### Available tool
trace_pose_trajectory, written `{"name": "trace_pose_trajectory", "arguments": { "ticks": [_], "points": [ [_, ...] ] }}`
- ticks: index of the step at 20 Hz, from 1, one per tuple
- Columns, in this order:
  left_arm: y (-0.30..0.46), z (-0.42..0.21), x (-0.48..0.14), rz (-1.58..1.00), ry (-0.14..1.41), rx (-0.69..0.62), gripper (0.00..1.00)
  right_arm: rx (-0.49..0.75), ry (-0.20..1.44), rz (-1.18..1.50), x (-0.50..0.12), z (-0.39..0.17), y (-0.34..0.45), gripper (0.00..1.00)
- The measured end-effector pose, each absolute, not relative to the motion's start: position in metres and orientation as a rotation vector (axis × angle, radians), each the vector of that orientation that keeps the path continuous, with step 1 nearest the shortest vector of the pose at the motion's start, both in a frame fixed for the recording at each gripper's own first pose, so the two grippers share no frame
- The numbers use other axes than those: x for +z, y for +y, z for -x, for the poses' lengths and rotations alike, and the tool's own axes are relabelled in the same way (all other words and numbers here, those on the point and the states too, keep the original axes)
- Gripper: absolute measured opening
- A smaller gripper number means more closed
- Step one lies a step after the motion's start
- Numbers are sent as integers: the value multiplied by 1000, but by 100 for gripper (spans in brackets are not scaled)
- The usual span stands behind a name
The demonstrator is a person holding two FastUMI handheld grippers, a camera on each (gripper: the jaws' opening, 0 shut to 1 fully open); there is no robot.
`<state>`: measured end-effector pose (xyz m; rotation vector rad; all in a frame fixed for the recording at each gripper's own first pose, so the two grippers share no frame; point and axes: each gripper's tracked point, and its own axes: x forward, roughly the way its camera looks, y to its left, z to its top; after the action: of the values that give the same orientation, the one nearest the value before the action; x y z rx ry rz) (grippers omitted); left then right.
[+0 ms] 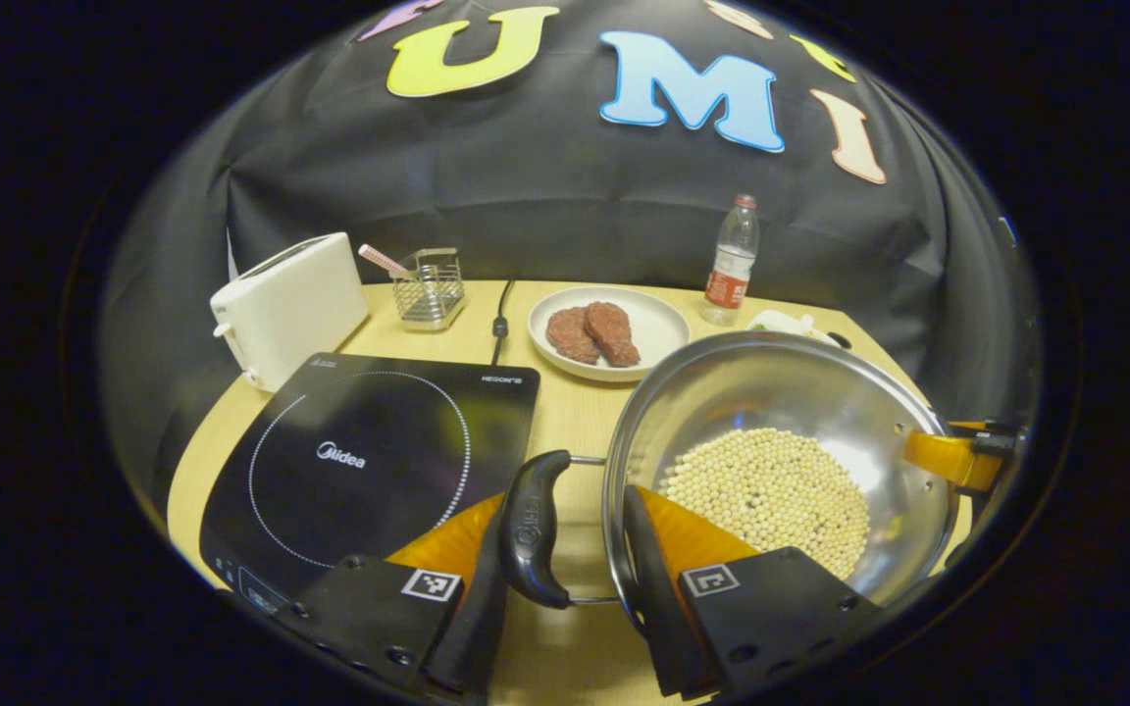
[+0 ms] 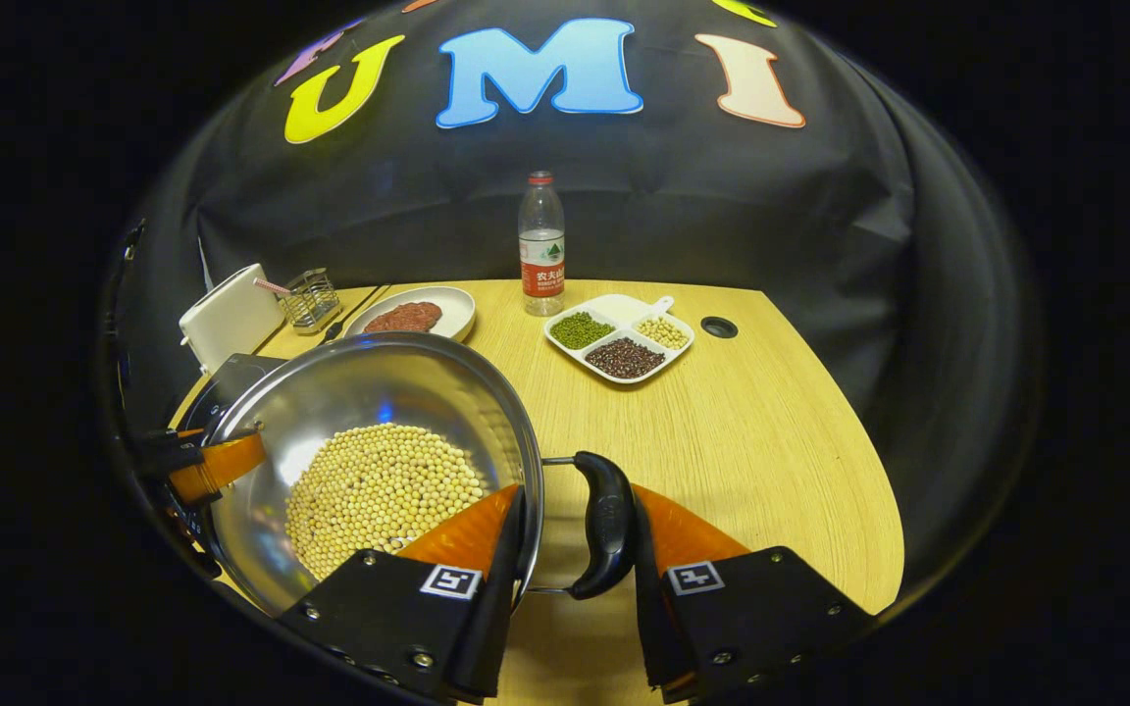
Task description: First push the handle of the pot to place it horizontally, then grasp the pot with both hands and set it on the induction cooktop.
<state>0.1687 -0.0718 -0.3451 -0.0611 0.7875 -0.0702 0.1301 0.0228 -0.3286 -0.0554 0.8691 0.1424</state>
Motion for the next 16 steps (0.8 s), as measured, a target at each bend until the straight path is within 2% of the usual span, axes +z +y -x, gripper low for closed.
{"name": "trace_pose_trajectory", "arguments": {
  "ticks": [4,5,6,7,8,10,14,15,16],
  "points": [
    [-47,-170,-333,47,777,-107,67,99,865,41,-314,-115,45,55],
    [-40,-172,-329,42,772,-116,63,90,864,35,-312,-113,52,55],
    [-34,-174,-325,36,764,-125,68,78,861,27,-308,-109,59,54],
    [-27,-176,-322,29,757,-133,68,68,859,22,-304,-107,65,54],
    [-20,-178,-318,25,751,-142,63,57,853,14,-301,-104,72,54],
    [-5,-180,-314,31,742,-153,68,42,843,7,-296,-100,85,54],
    [27,-181,-312,32,730,-166,68,24,835,4,-290,-93,114,54],
    [35,-180,-313,34,729,-169,63,20,833,3,-289,-91,123,54],
    [45,-180,-313,34,729,-172,72,17,829,3,-287,-90,131,54]
  ]
}}
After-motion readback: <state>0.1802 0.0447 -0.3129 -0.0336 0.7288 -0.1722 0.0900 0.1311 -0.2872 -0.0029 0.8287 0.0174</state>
